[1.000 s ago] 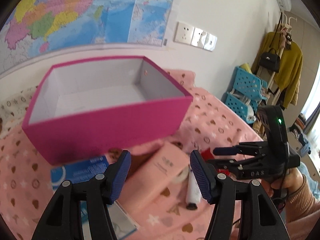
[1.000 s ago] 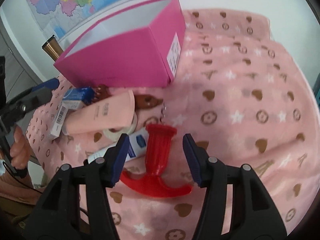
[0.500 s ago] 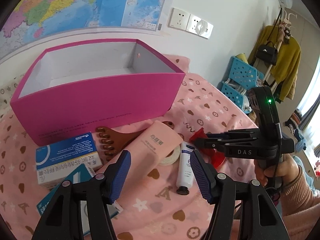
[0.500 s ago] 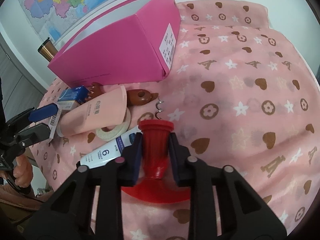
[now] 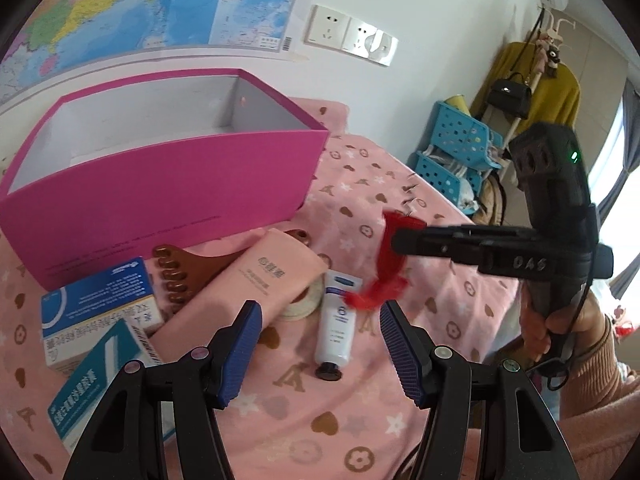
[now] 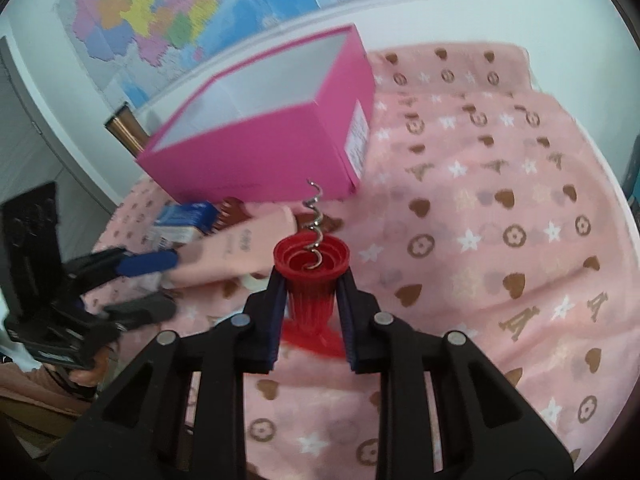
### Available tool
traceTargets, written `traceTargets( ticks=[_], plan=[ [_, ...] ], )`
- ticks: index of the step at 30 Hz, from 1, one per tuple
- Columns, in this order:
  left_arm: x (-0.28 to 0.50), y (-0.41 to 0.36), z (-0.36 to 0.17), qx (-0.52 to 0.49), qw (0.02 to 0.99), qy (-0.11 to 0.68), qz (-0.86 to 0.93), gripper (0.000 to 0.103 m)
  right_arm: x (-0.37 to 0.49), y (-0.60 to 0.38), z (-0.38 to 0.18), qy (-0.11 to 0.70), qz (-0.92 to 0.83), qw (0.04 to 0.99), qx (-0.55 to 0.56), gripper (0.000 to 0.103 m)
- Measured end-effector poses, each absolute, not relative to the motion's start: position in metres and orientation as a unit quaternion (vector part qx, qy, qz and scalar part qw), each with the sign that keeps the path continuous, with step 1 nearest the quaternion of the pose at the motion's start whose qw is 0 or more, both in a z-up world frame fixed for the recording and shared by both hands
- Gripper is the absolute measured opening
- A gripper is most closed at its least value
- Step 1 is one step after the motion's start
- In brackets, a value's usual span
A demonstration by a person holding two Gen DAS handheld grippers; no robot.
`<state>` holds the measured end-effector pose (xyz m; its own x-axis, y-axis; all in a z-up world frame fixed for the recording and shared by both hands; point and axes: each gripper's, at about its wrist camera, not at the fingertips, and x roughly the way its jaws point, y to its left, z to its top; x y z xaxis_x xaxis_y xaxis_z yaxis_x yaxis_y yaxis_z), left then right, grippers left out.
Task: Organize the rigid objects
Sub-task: 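Lift the red corkscrew into the magenta box and release it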
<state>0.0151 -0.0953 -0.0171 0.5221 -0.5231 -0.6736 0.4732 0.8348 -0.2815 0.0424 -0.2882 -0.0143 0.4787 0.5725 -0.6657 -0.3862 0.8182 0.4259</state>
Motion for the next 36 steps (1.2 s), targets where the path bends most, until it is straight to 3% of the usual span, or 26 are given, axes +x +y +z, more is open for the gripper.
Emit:
traceTargets(
  ticks=[12, 17, 23, 28, 36],
  plan=[
    [0.02, -0.098, -0.011, -0.042, 0.868, 0.391, -0.303, 0.062, 0.045, -0.255, 0.035, 0.362, 0.345, 0.858, 0.115, 0.027],
    [0.033, -0.09, 0.005, -0.041, 0.885, 0.367, -0.284, 0.044, 0.058, -0.236, 0.049, 0.348, 0.37, 0.854, 0.118, 0.027],
    [0.056, -0.073, 0.018, -0.061, 0.895, 0.357, -0.261, 0.032, 0.075, -0.222, 0.067, 0.327, 0.384, 0.854, 0.125, 0.027],
    [0.074, -0.063, 0.032, -0.059, 0.904, 0.345, -0.246, 0.026, 0.095, -0.218, 0.079, 0.315, 0.389, 0.854, 0.141, 0.027],
    [0.102, -0.055, 0.048, -0.039, 0.912, 0.34, -0.228, 0.026, 0.132, -0.209, 0.084, 0.318, 0.389, 0.848, 0.168, 0.027]
  ],
)
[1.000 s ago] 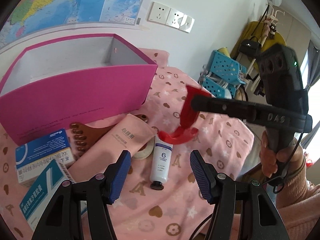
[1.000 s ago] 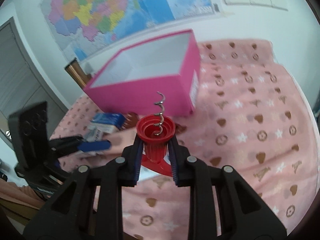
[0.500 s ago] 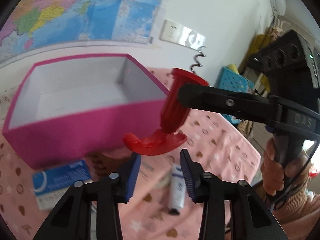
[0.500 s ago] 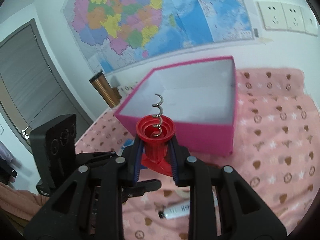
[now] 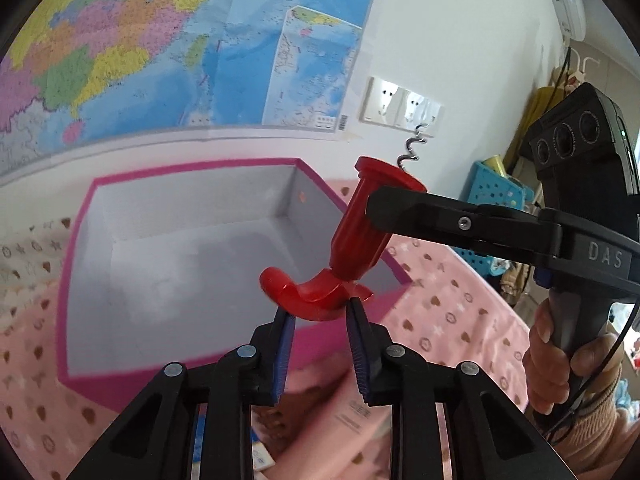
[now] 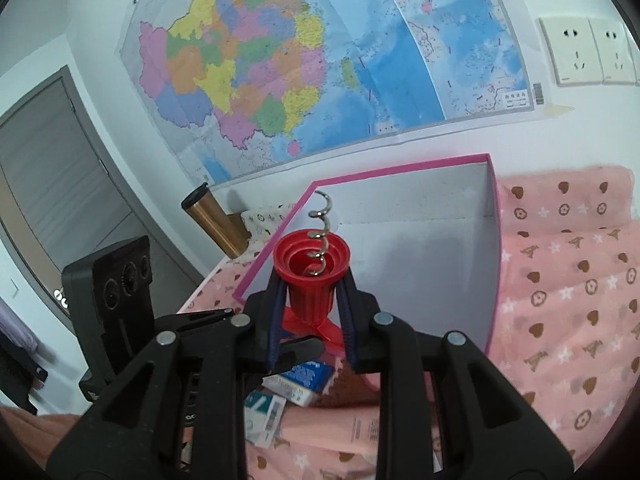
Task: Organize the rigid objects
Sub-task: 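Lift the red corkscrew into the magenta box and release it, then move the right tool to the teal-white medicine box and grasp it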
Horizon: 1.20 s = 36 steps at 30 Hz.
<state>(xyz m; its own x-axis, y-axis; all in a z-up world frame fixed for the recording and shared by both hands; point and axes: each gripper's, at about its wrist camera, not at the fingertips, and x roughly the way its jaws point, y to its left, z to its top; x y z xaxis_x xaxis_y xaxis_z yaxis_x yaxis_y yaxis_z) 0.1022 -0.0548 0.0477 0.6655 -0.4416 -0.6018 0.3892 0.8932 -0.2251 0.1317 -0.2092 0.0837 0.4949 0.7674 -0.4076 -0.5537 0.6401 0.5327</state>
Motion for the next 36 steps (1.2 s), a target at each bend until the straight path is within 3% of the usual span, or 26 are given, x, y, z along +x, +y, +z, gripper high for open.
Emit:
traceTargets(
  ticks=[16, 20, 23, 30, 36],
  plan=[
    [0.149, -0.038, 0.02, -0.069, 0.894, 0.396, -0.196, 0.026, 0.19, -0.203, 0.033, 0.399, 0.344, 0.822, 0.219, 0.029],
    [0.149, -0.034, 0.017, -0.075, 0.895, 0.398, -0.189, 0.026, 0.193, -0.201, 0.027, 0.415, 0.29, 0.844, 0.176, 0.038],
    [0.148, -0.032, 0.017, -0.074, 0.896, 0.396, -0.185, 0.026, 0.186, -0.201, 0.036, 0.398, 0.251, 0.873, 0.132, 0.061],
    [0.133, -0.028, 0.023, -0.069, 0.906, 0.378, -0.179, 0.028, 0.168, -0.216, 0.046, 0.374, 0.257, 0.882, 0.124, 0.062],
    [0.11, -0.029, 0.034, -0.052, 0.918, 0.351, -0.178, 0.036, 0.155, -0.227, 0.05, 0.361, 0.255, 0.889, 0.119, 0.062]
  ],
)
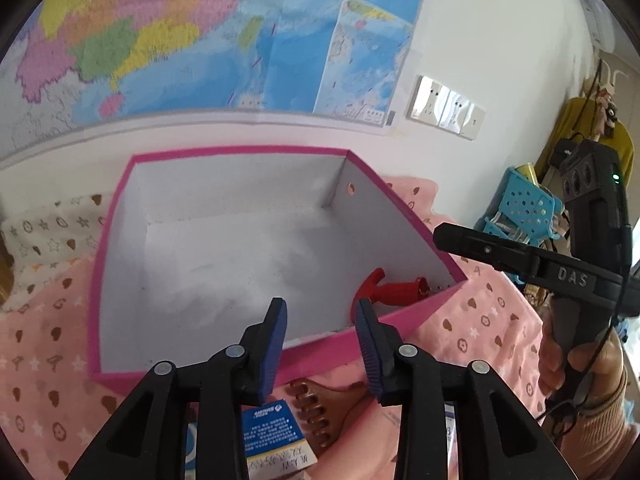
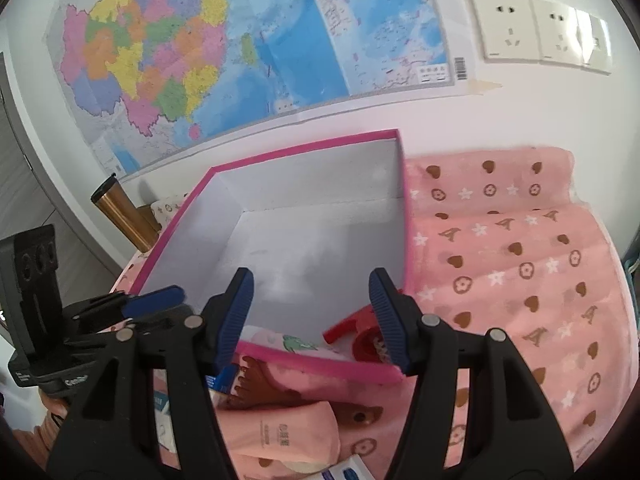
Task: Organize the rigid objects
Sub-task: 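Move the right tool to the teal-white medicine box and grasp it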
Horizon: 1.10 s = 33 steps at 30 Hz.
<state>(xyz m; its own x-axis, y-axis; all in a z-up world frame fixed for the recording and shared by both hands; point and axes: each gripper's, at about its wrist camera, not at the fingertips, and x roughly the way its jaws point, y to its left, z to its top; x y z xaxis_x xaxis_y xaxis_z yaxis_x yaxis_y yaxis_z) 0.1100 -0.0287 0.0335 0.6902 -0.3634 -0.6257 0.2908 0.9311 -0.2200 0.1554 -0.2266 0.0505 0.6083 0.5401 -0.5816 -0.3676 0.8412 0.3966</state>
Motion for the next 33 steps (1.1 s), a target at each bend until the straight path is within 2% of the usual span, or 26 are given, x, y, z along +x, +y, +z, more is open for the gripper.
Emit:
traceTargets(
  ticks=[3, 5, 10, 15, 26, 33],
  plan=[
    [0.098, -0.03, 0.039, -0.047, 0.921, 0.34, -0.186, 0.037, 0.149, -0.236, 0.049, 0.361, 0.258, 0.888, 0.123, 0.062],
    [0.091, -0.03, 0.042, -0.047, 0.921, 0.333, -0.194, 0.042, 0.144, -0.24, 0.047, 0.362, 0.261, 0.886, 0.122, 0.062],
    [0.069, -0.031, 0.045, -0.041, 0.923, 0.32, -0.212, 0.047, 0.12, -0.247, 0.043, 0.359, 0.282, 0.882, 0.116, 0.062],
    [0.049, -0.028, 0.037, -0.029, 0.924, 0.322, -0.205, 0.048, 0.096, -0.25, 0.032, 0.368, 0.305, 0.872, 0.109, 0.062],
    [0.009, 0.015, -0.005, -0.074, 0.914, 0.37, -0.147, 0.049, 0.078, -0.245, -0.008, 0.414, 0.316, 0.847, 0.111, 0.062],
    [-0.005, 0.034, -0.027, -0.091, 0.908, 0.396, -0.107, 0.049, 0.066, -0.225, -0.01, 0.414, 0.346, 0.836, 0.104, 0.062]
  ],
)
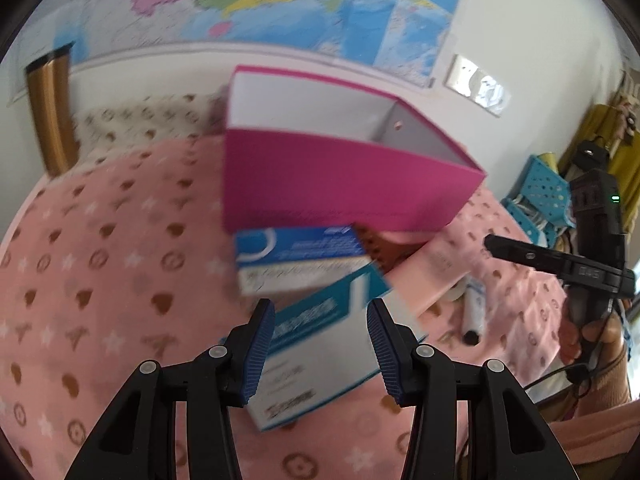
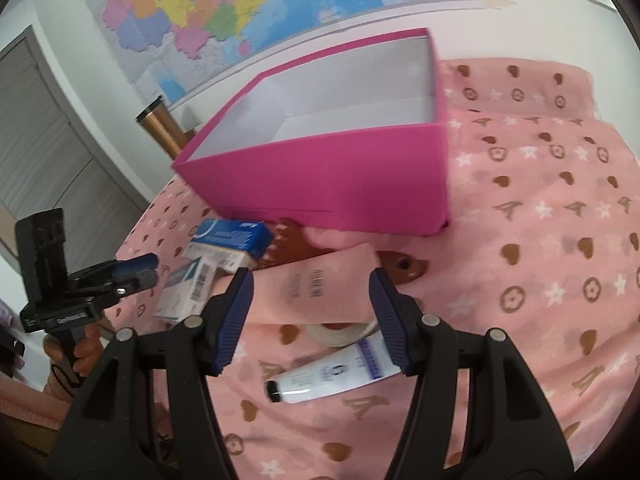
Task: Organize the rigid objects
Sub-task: 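Move the right tool to the teal-white medicine box and grasp it, then lift the teal-white medicine box into the magenta box and release it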
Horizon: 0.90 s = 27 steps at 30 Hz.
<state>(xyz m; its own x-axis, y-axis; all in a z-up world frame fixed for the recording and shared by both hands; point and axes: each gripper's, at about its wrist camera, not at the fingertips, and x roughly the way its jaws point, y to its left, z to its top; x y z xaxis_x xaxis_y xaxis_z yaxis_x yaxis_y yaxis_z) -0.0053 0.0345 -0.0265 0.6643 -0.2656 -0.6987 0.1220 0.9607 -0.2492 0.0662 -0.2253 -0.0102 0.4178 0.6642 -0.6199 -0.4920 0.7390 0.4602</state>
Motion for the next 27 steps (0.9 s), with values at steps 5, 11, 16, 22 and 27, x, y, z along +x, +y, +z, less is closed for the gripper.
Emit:
traceTargets(
  ticks=[5, 11, 16, 22, 27],
  plan=[
    [-0.02, 0.056, -0.039, -0.108, 0.901, 0.41, -0.091, 0.049, 0.049, -0.192, -0.004, 0.405, 0.389, 0.825, 0.071, 0.062],
    [-0.032, 0.07, -0.054, -0.138, 0.883, 0.434, -0.109, 0.051, 0.034, -0.139, -0.003, 0.4, 0.445, 0.801, 0.021, 0.048],
    [-0.036, 0.07, -0.067, -0.152, 0.871, 0.45, -0.124, 0.051, 0.032, -0.112, -0.009, 0.405, 0.458, 0.792, -0.001, 0.043],
    [-0.037, 0.068, -0.07, -0.17, 0.865, 0.446, -0.154, 0.051, 0.037, -0.101, -0.015, 0.417, 0.456, 0.786, -0.001, 0.038],
    [-0.034, 0.067, -0.069, -0.177, 0.864, 0.445, -0.155, 0.051, 0.042, -0.099, -0.018, 0.427, 0.453, 0.783, 0.0, 0.034]
  ],
)
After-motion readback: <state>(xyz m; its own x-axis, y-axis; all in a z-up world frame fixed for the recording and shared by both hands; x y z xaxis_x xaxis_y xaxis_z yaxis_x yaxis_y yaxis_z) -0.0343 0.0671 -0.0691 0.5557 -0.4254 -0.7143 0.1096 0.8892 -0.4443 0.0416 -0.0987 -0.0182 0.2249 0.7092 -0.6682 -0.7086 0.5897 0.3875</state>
